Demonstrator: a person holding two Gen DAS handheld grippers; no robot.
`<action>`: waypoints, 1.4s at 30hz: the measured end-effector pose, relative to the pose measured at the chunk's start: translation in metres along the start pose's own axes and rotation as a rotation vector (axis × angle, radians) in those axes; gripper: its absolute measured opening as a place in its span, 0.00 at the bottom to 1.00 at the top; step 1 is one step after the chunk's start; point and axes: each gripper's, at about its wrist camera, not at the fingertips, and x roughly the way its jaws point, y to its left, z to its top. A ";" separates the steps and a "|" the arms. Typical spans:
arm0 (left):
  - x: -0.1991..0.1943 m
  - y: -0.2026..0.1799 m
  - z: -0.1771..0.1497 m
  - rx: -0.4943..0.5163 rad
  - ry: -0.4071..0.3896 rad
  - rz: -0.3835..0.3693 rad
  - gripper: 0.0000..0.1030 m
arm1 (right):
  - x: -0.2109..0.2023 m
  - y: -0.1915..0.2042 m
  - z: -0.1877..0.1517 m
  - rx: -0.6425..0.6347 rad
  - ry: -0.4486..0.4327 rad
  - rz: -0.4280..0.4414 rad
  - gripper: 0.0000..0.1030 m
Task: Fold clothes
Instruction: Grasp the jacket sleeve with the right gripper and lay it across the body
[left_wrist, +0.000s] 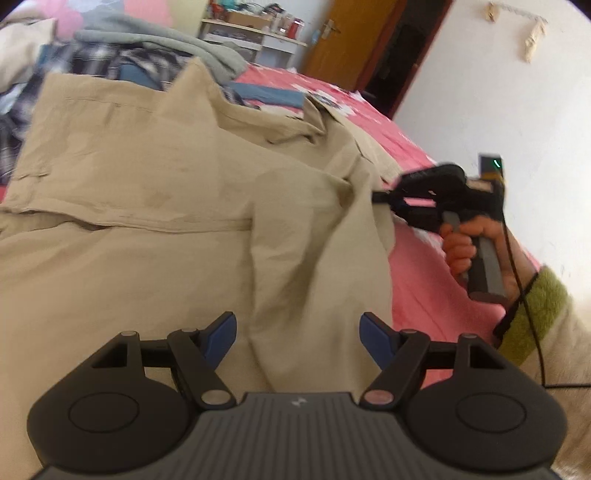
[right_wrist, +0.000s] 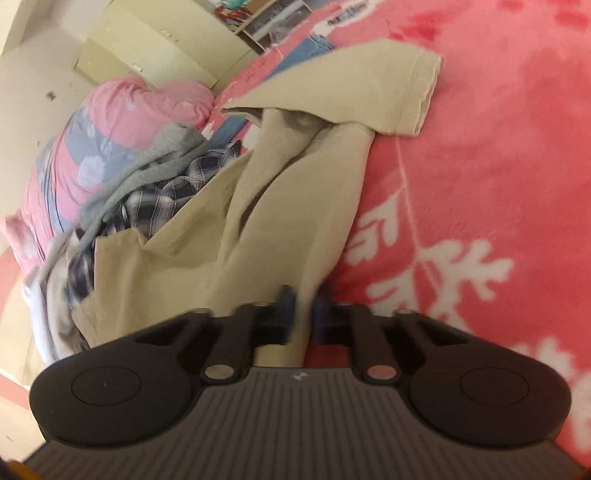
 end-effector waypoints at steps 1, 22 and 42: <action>-0.003 0.003 0.000 -0.016 -0.007 0.003 0.72 | -0.006 -0.001 0.000 0.005 -0.021 0.008 0.02; 0.022 -0.029 -0.013 0.183 0.051 0.157 0.72 | -0.293 -0.185 -0.107 0.321 -0.468 -0.304 0.04; 0.014 -0.028 -0.026 0.163 0.033 0.202 0.72 | -0.215 0.031 -0.109 -0.475 -0.305 -0.148 0.10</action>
